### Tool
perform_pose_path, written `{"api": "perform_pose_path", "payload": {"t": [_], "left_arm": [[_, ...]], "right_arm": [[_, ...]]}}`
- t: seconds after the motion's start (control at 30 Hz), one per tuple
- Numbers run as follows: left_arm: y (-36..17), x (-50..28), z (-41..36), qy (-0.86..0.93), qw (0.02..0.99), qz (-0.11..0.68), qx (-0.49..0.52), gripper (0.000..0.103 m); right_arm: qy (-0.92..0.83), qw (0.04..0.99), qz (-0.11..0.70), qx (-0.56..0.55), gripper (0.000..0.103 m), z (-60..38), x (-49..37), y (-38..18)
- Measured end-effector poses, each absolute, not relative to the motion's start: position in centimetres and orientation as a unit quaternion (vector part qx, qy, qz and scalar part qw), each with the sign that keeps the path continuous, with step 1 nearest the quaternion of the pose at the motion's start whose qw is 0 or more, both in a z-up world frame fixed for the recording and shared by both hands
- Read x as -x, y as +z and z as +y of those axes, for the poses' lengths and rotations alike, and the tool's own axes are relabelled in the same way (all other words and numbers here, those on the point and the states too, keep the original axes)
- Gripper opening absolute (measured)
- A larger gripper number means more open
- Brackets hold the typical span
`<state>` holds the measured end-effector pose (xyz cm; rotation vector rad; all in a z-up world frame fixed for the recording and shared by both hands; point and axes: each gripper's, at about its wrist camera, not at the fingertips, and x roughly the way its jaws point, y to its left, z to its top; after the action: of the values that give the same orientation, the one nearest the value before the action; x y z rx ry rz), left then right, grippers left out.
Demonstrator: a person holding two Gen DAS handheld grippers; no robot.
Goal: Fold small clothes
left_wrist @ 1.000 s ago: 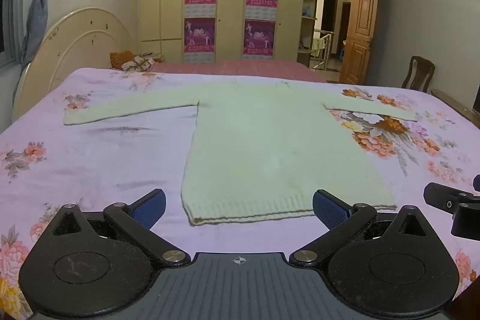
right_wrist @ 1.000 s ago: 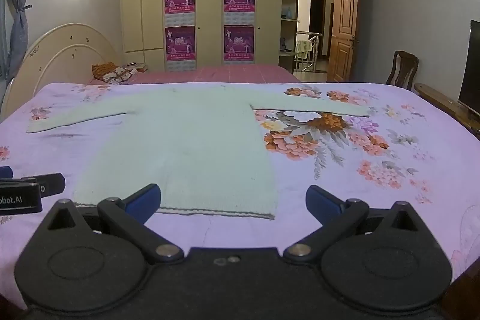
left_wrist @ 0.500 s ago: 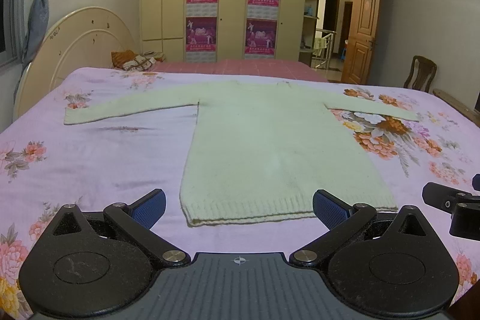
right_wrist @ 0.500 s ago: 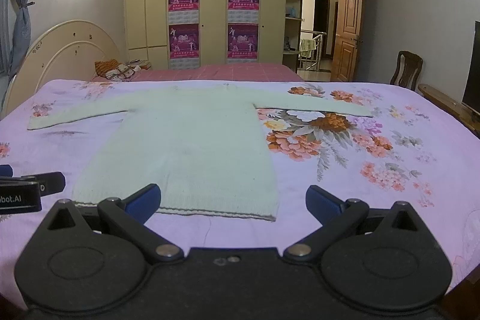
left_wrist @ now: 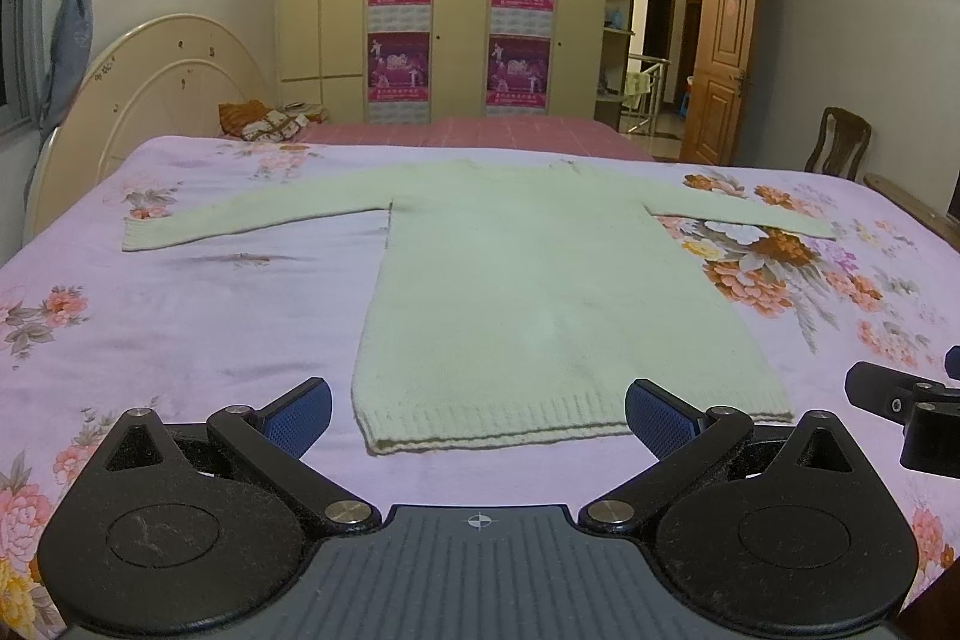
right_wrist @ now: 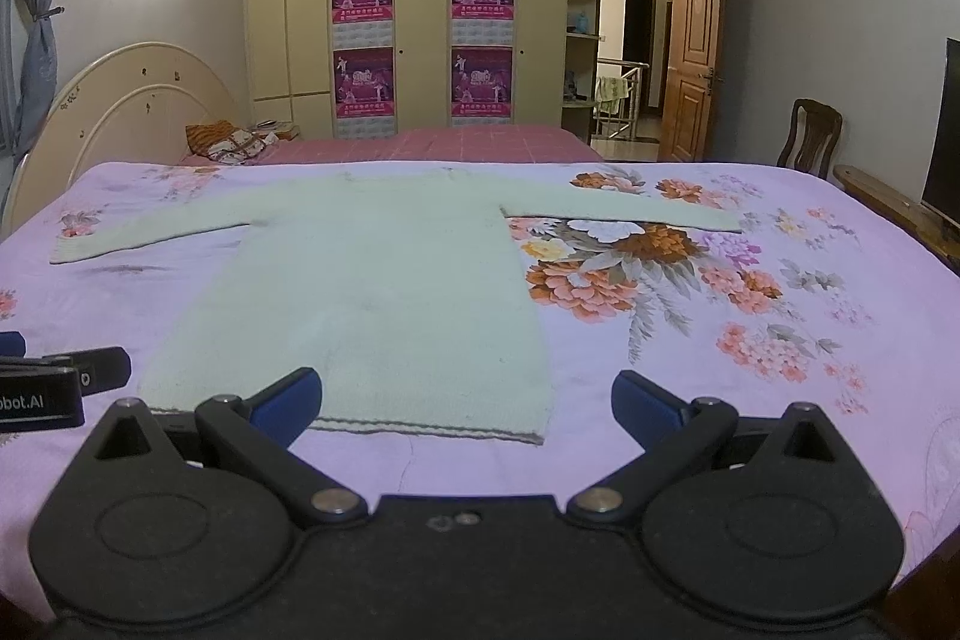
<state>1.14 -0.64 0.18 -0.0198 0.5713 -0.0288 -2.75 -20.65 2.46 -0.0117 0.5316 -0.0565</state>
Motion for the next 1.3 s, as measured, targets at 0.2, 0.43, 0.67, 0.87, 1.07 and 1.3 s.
{"api": "perform_pose_path", "payload": {"t": [0.2,0.43,0.67,0.87,1.07,1.3], "left_arm": [[-0.01,-1.32,-0.94,-0.011,0.959,0.283,0.009,0.103],[-0.22,-1.40,-0.82,-0.008,0.959,0.284,0.012,0.103],[-0.22,-1.35,-0.78,-0.008,0.959,0.283,0.012,0.103],[-0.21,-1.39,-0.72,-0.008,0.959,0.283,0.012,0.103],[-0.24,-1.33,-0.69,-0.007,0.959,0.283,0.012,0.103],[-0.20,-1.23,-0.51,-0.006,0.959,0.282,0.013,0.103]], "right_arm": [[-0.027,0.964,0.263,0.006,0.102,-20.69,2.73,2.44],[-0.025,0.964,0.263,0.006,0.102,-20.64,2.56,2.43],[-0.025,0.965,0.263,0.006,0.102,-20.62,2.55,2.44],[-0.026,0.965,0.263,0.005,0.102,-20.64,2.56,2.45],[-0.024,0.965,0.262,0.006,0.102,-20.63,2.58,2.44],[-0.024,0.964,0.264,0.005,0.102,-20.49,2.45,2.30]]}}
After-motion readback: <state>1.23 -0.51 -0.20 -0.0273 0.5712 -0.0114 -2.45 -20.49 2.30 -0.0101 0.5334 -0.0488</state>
